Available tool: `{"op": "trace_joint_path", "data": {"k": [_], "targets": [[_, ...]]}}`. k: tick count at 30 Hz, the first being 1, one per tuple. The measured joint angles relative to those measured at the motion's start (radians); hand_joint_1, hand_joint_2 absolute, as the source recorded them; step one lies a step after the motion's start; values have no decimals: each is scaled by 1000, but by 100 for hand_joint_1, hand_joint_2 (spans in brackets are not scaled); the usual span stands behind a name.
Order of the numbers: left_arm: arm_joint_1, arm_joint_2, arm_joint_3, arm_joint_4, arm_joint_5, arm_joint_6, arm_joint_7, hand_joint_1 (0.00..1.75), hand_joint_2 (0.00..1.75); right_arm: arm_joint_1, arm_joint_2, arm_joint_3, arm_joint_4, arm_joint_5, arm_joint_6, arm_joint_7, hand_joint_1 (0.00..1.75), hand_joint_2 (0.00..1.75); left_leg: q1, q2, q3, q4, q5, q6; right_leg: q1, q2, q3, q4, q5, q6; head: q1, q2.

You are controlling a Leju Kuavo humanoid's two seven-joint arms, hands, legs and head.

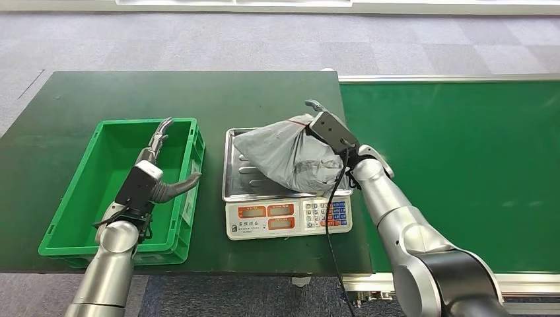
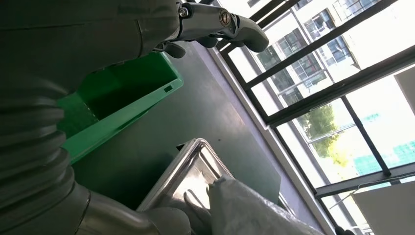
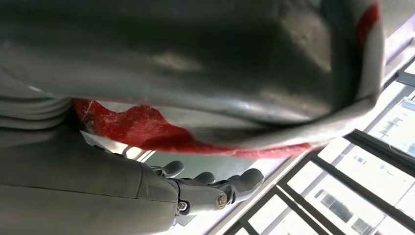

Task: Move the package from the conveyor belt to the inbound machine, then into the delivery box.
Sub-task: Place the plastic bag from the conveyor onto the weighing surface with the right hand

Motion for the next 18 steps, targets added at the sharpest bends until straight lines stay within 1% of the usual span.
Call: {"op": "trace_joint_path", "data": {"k": [2,4,8,10,13,15,18], "targets": [[-12,6,-4,17,-5,4,3,0,175,6,-7,-8,-3,-17,7,-25,0,0,0,0,0,0,0,0,0,0,-1,0,0,0,0,0],[-36,15,-16,36,-13,8,7,0,175,17,-21,-19,-21,-52,21,-71,0,0,0,-1,-1,0,0,0,0,-1,-1,0,0,0,0,0],[-117,35,-54,80,-13,13,18,0,175,68,-62,-48,-132,-153,20,-139,0,0,0,-4,-3,1,2,1,0,-6,-1,0,0,0,0,0],[-157,40,-79,106,-5,17,21,0,175,110,-82,-65,-228,-217,7,-137,0,0,0,-5,-3,1,2,1,-1,-7,0,0,0,0,0,0],[-206,41,-119,140,5,27,23,0,175,166,-106,-83,-359,-291,8,-102,0,0,0,-4,-3,1,2,1,-2,-5,-1,0,1,1,0,0],[-231,40,-142,157,8,31,23,0,175,191,-118,-89,-415,-308,6,-94,0,0,-1,-3,-3,1,2,1,-2,-4,-1,0,1,1,0,0],[-258,36,-171,176,11,32,24,0,175,225,-129,-95,-468,-338,1,-115,0,0,-2,-2,-3,1,2,1,-1,-3,-2,0,1,1,0,0]]}}
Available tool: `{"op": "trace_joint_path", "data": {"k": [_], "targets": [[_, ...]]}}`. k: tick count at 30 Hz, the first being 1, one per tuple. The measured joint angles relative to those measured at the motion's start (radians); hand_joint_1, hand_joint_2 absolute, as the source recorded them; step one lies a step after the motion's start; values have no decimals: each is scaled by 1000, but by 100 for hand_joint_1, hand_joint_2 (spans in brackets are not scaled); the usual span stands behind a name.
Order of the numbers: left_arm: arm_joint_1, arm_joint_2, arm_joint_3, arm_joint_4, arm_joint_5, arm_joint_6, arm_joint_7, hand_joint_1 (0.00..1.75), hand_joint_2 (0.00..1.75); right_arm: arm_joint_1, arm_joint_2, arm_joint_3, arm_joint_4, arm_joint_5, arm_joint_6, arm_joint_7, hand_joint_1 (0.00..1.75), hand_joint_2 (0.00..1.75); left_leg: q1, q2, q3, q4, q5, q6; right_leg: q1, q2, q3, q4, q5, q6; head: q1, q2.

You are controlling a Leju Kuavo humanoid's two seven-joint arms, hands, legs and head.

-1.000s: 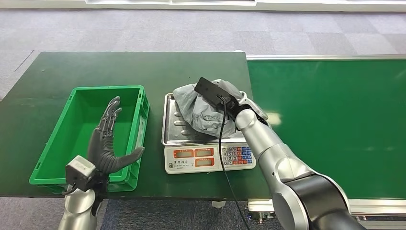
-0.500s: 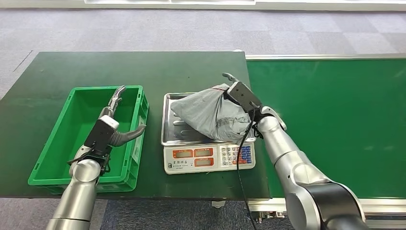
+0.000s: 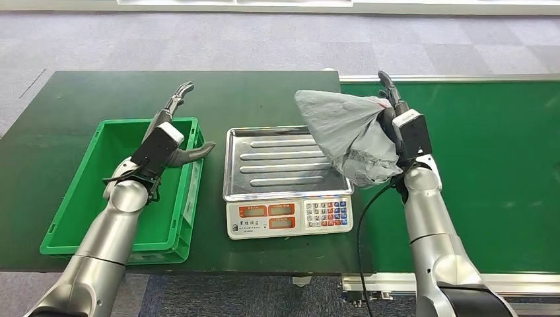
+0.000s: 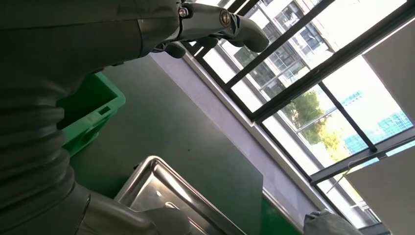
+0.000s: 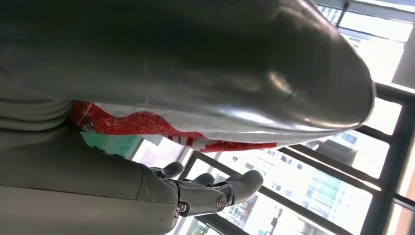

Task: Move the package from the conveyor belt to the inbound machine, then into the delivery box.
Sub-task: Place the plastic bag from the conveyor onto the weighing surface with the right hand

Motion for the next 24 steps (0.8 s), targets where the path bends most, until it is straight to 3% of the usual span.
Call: {"op": "trace_joint_path", "data": {"k": [13,20,24], "targets": [[-38,-64,-101,60,70,37,-2,0,175,112,-22,-8,-104,-110,-22,0,0,0,0,0,0,0,0,0,0,1,0,0,0,0,0,0],[-35,-63,-103,59,137,68,-18,0,175,117,-27,5,-102,-84,-15,58,0,0,0,1,0,-1,0,0,1,1,1,0,1,0,0,0],[19,-46,-59,-28,224,132,-59,0,175,99,-23,52,-64,-13,-87,106,0,0,0,2,0,-2,0,0,1,1,1,1,1,0,0,0]]}}
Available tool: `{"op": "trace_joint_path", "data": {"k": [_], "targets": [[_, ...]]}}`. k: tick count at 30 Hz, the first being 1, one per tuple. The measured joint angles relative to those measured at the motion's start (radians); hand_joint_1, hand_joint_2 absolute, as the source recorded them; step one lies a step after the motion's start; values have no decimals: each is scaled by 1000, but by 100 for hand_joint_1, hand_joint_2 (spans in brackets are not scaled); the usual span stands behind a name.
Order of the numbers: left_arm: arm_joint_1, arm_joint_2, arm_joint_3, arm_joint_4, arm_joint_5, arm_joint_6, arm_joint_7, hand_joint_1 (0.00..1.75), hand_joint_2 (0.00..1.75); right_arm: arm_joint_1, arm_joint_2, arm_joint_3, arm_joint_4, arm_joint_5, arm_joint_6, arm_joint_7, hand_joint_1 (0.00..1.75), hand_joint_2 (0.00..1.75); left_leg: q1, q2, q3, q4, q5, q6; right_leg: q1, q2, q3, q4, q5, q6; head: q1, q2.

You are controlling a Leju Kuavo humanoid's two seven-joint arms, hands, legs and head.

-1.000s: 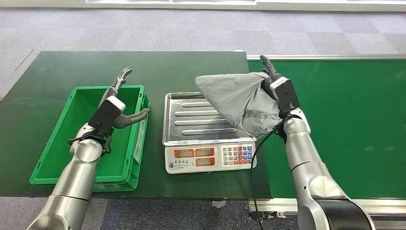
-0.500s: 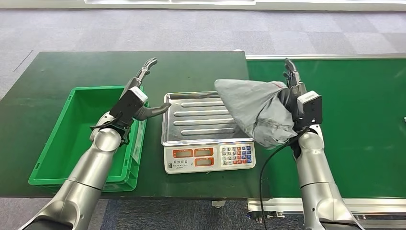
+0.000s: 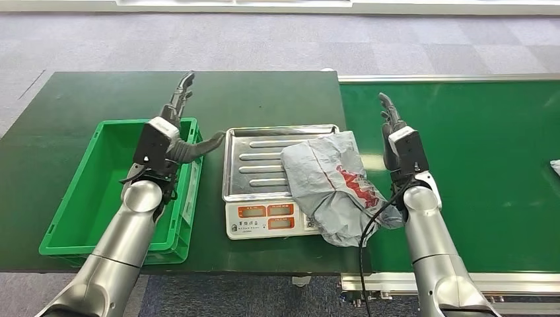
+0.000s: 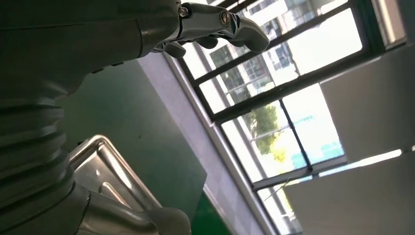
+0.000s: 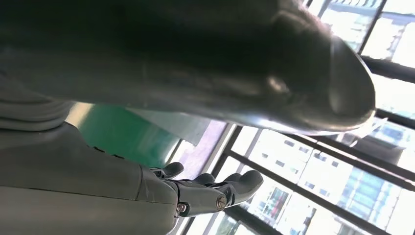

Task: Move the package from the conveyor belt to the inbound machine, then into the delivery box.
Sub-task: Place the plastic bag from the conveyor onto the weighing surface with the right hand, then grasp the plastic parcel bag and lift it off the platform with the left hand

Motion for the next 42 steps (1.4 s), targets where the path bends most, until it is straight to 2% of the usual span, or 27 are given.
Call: {"op": "trace_joint_path", "data": {"k": [6,12,14,17,20,24,29,34,38,42], "targets": [[154,19,94,-239,-8,86,-34,0,175,-119,35,44,91,33,-91,51,0,0,0,2,-1,-1,0,0,0,2,-2,1,0,0,0,0],[298,49,148,-437,24,-2,-18,0,175,-222,76,53,121,5,-192,5,0,0,0,1,-1,-1,0,0,0,1,-2,1,0,0,0,0],[321,53,155,-467,22,-15,-18,0,175,-230,85,53,119,-1,-219,-8,0,0,0,1,-1,-1,0,0,0,0,-2,0,0,0,0,0],[333,54,154,-484,-5,-53,-9,0,175,-202,99,43,63,-16,-338,-55,0,0,0,-1,0,0,0,0,0,-1,-2,0,0,0,0,0],[324,38,122,-463,-51,-81,8,0,175,-125,105,20,-80,-18,-468,-77,0,0,0,-4,0,1,0,0,-1,-4,-2,0,0,0,0,0],[284,11,40,-379,-86,-79,22,0,175,-5,98,-30,-293,-65,-583,-125,0,0,0,-5,-1,1,0,0,-2,-5,-1,-1,0,0,0,0],[218,-20,-52,-260,-114,-73,46,0,175,133,81,-86,-511,-115,-671,-184,0,0,-1,-2,0,2,-1,1,-3,-3,-2,-1,0,1,0,0],[136,-74,-130,-124,-176,-48,115,0,175,292,77,-91,-703,-113,-759,-194,0,0,-1,-3,0,1,-1,1,-2,-4,-2,-1,0,1,0,0],[68,-132,-184,18,-205,-40,137,0,175,392,72,-58,-802,-85,-818,-194,0,0,-1,-2,-1,1,-1,1,-2,-3,-1,-1,0,1,0,0],[34,-169,-216,109,-213,-38,140,0,175,441,68,-32,-853,-74,-832,-194,0,0,-1,0,0,1,-1,1,-2,0,-2,-1,0,1,0,0]]}}
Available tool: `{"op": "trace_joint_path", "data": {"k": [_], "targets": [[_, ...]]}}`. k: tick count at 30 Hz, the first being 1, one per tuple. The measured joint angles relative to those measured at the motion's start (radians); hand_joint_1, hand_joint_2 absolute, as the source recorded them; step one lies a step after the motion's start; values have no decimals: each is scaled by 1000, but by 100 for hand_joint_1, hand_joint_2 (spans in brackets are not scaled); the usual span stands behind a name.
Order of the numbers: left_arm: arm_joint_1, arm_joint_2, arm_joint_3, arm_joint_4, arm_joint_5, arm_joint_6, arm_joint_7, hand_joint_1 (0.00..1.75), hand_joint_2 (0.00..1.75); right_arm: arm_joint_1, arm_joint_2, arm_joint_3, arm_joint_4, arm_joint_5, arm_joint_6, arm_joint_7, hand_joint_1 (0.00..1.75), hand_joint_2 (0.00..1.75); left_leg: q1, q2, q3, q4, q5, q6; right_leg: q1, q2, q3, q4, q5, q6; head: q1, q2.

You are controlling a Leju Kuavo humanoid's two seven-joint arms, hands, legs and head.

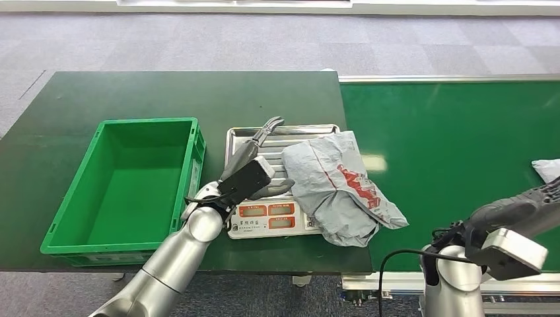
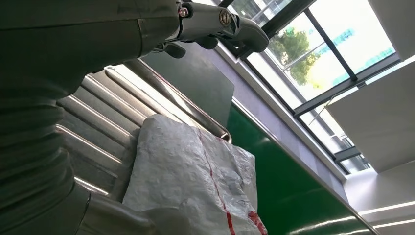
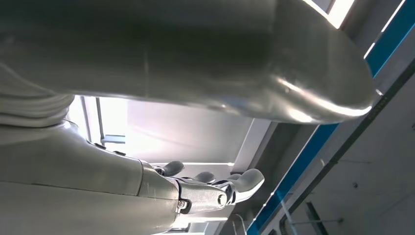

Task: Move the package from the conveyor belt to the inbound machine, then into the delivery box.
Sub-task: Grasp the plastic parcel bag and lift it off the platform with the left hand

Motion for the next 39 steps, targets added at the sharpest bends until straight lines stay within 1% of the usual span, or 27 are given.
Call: {"op": "trace_joint_path", "data": {"k": [10,14,16,19,23,26,30,33,39], "targets": [[-31,-33,-25,92,-4,-3,0,0,175,33,-6,18,-40,1,-1,0,0,0,0,0,0,0,0,0,0,0,0,0,0,0,0,0],[-49,-72,-65,164,7,-13,9,0,175,34,-7,40,-40,-24,3,1,0,0,0,-1,0,0,0,0,-1,-1,1,0,0,0,0,0],[-56,-91,-119,196,60,0,37,0,175,35,-7,55,-40,-30,9,1,0,0,0,-1,0,0,0,0,-1,0,1,0,0,0,0,0],[-70,-106,-232,228,181,36,98,0,175,37,-4,76,-40,-24,10,1,0,0,0,-1,0,0,0,0,-1,0,0,0,0,0,0,0],[-100,-113,-400,265,311,77,170,0,175,30,4,96,-42,-30,9,1,0,0,0,-1,0,0,0,1,-1,0,1,0,0,0,0,0],[-125,-113,-496,288,358,90,202,0,175,17,12,101,-42,-41,20,1,0,0,0,-1,0,0,0,0,0,0,1,0,0,0,0,0],[-145,-113,-597,309,383,107,209,0,175,6,33,103,-42,-36,38,1,0,0,0,-1,0,0,0,0,0,-1,1,0,0,0,0,0],[-150,-114,-663,314,373,136,213,0,175,2,50,104,-42,-31,52,1,0,0,0,-1,0,0,0,0,0,-1,1,0,0,0,0,0],[-159,-115,-769,319,298,262,274,0,175,-4,77,104,-42,-13,85,1,0,0,0,-1,0,0,0,0,-1,-1,1,0,0,0,0,0]]}}
